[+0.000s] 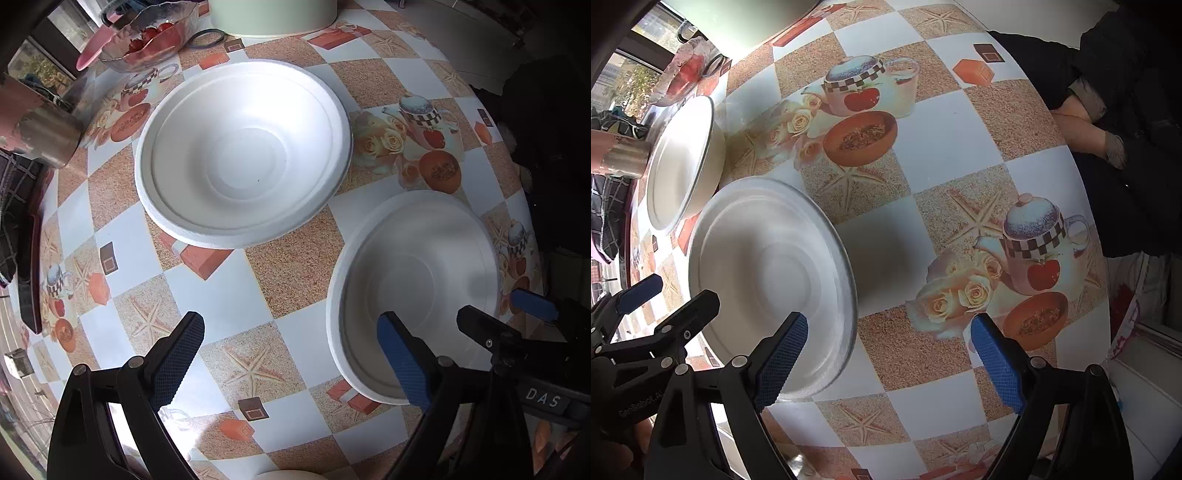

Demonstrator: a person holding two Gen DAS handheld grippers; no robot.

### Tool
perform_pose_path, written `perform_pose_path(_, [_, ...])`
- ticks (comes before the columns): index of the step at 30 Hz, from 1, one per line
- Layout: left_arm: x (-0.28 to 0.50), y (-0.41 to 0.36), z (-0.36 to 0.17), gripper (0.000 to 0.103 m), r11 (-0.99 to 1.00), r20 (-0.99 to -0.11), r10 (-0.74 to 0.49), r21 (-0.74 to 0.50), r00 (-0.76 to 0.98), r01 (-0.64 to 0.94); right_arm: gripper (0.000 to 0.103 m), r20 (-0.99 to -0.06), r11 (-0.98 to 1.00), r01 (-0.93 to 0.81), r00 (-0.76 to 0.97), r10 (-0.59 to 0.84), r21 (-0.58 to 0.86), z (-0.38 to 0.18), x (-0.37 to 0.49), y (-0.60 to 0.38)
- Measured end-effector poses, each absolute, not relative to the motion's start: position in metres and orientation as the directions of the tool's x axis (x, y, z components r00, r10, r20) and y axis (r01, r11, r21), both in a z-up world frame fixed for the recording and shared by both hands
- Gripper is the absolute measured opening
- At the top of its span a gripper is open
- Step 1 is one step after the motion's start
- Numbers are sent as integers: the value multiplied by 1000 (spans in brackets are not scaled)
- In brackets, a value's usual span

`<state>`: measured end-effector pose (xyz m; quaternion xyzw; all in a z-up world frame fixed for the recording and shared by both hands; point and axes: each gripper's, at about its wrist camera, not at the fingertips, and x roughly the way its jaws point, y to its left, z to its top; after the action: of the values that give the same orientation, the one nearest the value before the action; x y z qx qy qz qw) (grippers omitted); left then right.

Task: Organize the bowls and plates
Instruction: 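Move both grippers to a second white bowl and grasp its rim, then carry the second bowl with both grippers and lower it into the first bowl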

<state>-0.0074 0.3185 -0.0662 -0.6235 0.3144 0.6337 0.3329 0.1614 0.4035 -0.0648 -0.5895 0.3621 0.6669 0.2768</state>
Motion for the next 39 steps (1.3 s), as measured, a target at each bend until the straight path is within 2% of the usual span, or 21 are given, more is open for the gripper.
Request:
perform_pose_path(2, [-10, 323, -71, 90, -589, -1000, 13, -11, 4, -808, 91, -987, -594, -789, -150, -60, 156, -70, 152, 407])
perform_pose_path(4, [-12, 327, -78, 77, -594, -1000, -10, -6, 15, -805, 87, -986, -599, -784, -154, -63, 161, -73, 148, 411])
perform_pose_path(6, [-14, 329, -86, 68, -597, -999, -26, -15, 37, -802, 60, -986, -608, -777, -152, -72, 164, -78, 138, 415])
perform_pose_path(11, [-8, 335, -95, 52, -589, -994, -13, -81, 110, -804, 35, -981, -641, -745, -171, -86, 186, -86, 111, 418])
perform_pose_path(13, [-1, 340, -96, 44, -569, -993, -13, -90, 119, -817, 33, -981, -661, -726, -169, -96, 190, -87, 104, 416])
perform_pose_path(14, [6, 343, -96, 41, -552, -993, -15, -87, 114, -830, 22, -978, -665, -718, -178, -111, 206, -88, 102, 416])
perform_pose_path(15, [11, 345, -95, 36, -533, -993, -16, -91, 117, -841, 21, -971, -661, -712, -191, -142, 237, -90, 100, 415])
perform_pose_path(16, [17, 347, -96, 36, -511, -995, -37, -60, 92, -857, 21, -972, -656, -717, -186, -146, 236, -92, 100, 413])
perform_pose_path(25, [49, 311, -96, 36, -454, -996, -53, -43, 75, -890, 21, -967, -633, -732, -158, -201, 252, -109, 125, 374])
perform_pose_path(33, [63, 290, -96, 36, -461, -992, -43, -86, 119, -883, 21, -966, -607, -755, -142, -215, 246, -118, 134, 358])
perform_pose_path(39, [56, 268, -63, 36, -466, -999, 16, -50, 48, -884, 21, -969, -638, -730, -169, -181, 246, -87, 126, 360])
